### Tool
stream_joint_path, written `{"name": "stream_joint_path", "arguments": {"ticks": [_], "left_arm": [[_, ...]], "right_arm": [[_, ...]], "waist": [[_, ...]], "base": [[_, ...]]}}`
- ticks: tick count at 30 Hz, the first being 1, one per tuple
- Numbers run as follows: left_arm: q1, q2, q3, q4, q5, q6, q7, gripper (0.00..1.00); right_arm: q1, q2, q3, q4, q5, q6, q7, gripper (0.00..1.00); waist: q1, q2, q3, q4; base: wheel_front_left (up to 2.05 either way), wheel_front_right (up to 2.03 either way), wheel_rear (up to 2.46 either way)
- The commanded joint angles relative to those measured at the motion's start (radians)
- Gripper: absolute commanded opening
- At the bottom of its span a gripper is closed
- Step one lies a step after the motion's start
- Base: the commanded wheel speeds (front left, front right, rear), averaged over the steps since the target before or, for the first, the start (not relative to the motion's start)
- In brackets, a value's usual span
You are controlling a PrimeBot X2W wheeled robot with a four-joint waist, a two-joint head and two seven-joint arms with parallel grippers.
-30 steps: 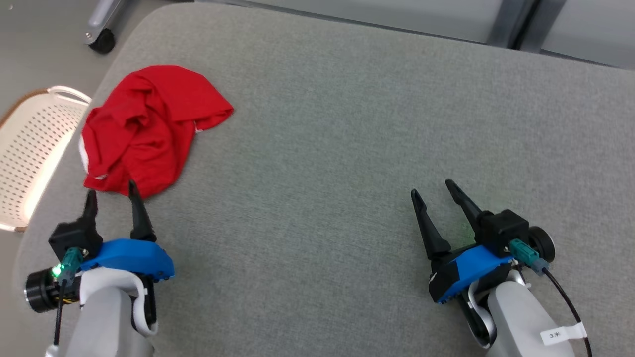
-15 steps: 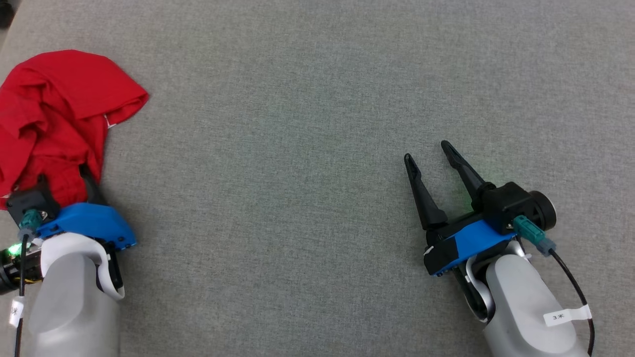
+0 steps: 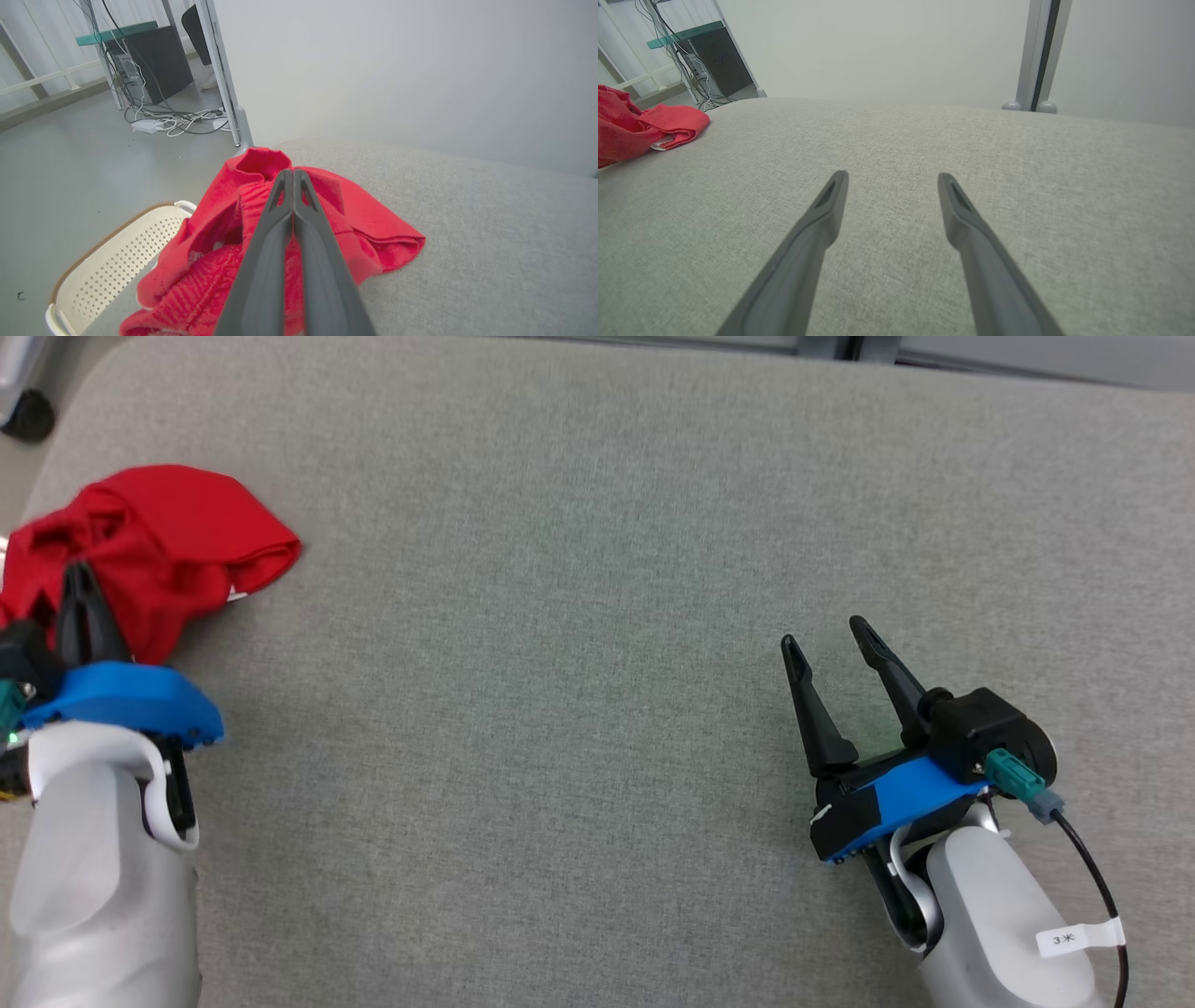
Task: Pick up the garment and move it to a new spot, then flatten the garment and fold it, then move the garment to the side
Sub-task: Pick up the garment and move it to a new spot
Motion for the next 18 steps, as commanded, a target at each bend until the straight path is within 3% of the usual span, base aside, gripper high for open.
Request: {"name": "stream_joint_path", "arguments": {"ticks": [1, 8, 18], "left_arm": [[-0.02, -0.003, -0.003, -0.027, 0.008, -0.01, 0.0, 0.0], [-0.007, -0.054, -0.066, -0.217, 0.054, -0.044, 0.0, 0.0], [0.024, -0.121, -0.187, -0.304, 0.06, -0.076, 0.0, 0.0]], "right_arm": [[0.012, -0.006, 0.001, 0.001, 0.013, 0.0, -0.004, 1.0], [0.036, -0.006, 0.031, 0.013, 0.083, 0.0, -0.004, 1.0], [0.039, -0.005, 0.084, 0.007, 0.151, 0.0, -0.004, 1.0]], "waist": [[0.0, -0.0002, -0.021, -0.012], [0.0, -0.0002, -0.1, -0.075], [0.0, -0.0002, -0.129, -0.286]], "base": [[0.0, 0.0, 0.0], [0.0, 0.0, 0.0], [0.0, 0.0, 0.0]]}}
